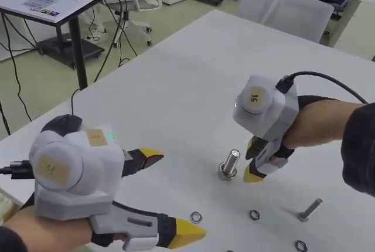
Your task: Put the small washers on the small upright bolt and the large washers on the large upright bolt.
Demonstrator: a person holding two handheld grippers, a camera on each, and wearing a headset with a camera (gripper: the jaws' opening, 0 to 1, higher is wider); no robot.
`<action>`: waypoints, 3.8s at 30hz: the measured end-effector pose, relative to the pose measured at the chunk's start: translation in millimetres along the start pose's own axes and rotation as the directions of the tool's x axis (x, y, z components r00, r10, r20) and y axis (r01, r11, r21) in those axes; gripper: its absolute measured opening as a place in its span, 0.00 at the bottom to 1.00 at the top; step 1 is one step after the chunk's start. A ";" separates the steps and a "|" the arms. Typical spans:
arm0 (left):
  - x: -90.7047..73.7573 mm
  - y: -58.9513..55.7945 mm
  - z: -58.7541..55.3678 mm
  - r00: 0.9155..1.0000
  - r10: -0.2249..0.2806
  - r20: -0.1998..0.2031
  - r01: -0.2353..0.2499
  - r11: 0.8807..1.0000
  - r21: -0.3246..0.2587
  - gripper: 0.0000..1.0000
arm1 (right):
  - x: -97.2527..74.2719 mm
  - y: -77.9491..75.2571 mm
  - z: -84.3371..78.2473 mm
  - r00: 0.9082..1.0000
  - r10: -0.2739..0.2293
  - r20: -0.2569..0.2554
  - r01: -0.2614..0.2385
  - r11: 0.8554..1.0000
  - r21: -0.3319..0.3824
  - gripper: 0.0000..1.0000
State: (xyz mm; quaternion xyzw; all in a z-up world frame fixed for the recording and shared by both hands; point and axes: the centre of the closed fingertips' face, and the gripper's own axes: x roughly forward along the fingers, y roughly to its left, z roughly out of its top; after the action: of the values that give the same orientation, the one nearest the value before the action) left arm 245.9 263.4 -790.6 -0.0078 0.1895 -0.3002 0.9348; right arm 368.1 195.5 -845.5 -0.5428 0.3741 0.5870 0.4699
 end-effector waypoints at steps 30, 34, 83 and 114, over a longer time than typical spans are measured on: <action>-0.5 -8.5 3.1 1.000 -0.010 -0.008 0.010 1.000 0.014 0.84 | -4.1 52.9 9.6 0.998 0.046 0.043 -0.045 0.999 -0.010 0.30; -1.6 -8.9 3.4 1.000 -0.008 -0.006 0.008 1.000 0.016 0.84 | -2.7 59.3 16.4 0.998 0.050 0.045 -0.049 0.998 -0.030 0.30; -10.7 -8.1 -3.8 1.000 -0.002 -0.005 0.002 1.000 0.005 0.84 | 36.0 104.1 70.4 0.995 0.093 0.035 -0.083 0.975 -0.207 0.20; -10.3 -11.9 -1.9 1.000 -0.002 -0.007 0.002 1.000 0.012 0.84 | 27.5 99.3 59.9 0.996 0.087 0.033 -0.079 0.977 -0.200 0.14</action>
State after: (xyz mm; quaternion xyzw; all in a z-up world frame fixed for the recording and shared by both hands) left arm 230.8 259.6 -787.2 -0.0015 0.1908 -0.3022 0.9340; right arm 256.7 228.7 -871.9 -0.5585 0.3259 0.6519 0.3962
